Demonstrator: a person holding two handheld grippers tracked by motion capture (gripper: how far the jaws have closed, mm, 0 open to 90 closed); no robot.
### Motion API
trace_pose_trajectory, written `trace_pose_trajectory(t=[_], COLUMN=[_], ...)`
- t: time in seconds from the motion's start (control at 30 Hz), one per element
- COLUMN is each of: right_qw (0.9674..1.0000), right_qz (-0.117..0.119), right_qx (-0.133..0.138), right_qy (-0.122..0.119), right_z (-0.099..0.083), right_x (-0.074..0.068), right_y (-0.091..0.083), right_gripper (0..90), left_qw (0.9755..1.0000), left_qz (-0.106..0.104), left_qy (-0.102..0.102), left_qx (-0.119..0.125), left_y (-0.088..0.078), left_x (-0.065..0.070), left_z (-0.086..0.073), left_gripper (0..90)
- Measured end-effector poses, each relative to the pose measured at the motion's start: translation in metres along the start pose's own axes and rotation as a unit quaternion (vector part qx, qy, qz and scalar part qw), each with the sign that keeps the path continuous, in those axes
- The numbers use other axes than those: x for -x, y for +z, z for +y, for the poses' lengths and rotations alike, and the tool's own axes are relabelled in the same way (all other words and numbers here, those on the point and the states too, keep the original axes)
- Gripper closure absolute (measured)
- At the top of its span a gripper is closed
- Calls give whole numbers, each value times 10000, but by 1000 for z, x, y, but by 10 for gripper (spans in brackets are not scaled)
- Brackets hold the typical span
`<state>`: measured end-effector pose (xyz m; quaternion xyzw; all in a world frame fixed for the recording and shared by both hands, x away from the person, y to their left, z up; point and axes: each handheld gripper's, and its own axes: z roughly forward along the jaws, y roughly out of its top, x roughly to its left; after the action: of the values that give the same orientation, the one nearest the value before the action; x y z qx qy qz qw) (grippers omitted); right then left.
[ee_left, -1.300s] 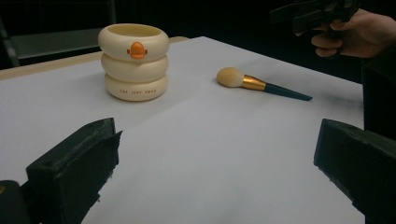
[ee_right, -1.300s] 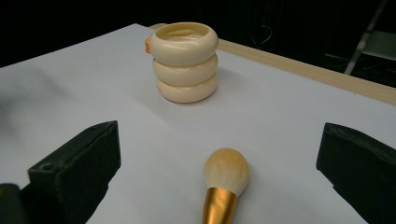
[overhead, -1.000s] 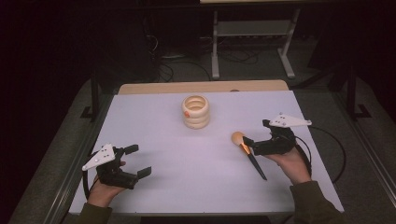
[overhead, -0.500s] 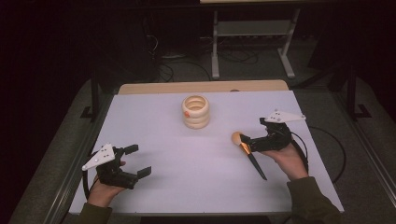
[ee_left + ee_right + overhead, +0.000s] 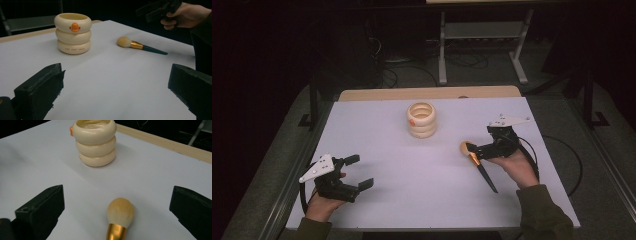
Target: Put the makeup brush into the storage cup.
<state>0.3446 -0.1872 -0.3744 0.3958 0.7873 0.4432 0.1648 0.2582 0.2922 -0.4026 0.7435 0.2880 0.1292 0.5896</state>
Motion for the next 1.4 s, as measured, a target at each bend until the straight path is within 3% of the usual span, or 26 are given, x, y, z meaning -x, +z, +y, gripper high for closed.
trace_pose_trajectory(t=[0.53,0.57,0.83,1.4], right_qw=[9983,9973,9931,9841], right_qz=[-125,-126,-141,-162], right_qx=[-564,-716,-1158,-1759], right_qy=[71,98,124,200], right_z=[7,8,11,14], right_x=[2,2,2,3], right_y=[13,15,23,37], right_gripper=[0,0,0,0], left_qw=[10000,10000,10000,10000], left_qz=[-9,-9,-21,-17], left_qy=[36,43,44,17], left_qx=[-1,-3,10,3], left_y=[0,0,0,0], left_x=[-1,-1,-1,-1], left_z=[0,0,0,0], left_gripper=[0,0,0,0])
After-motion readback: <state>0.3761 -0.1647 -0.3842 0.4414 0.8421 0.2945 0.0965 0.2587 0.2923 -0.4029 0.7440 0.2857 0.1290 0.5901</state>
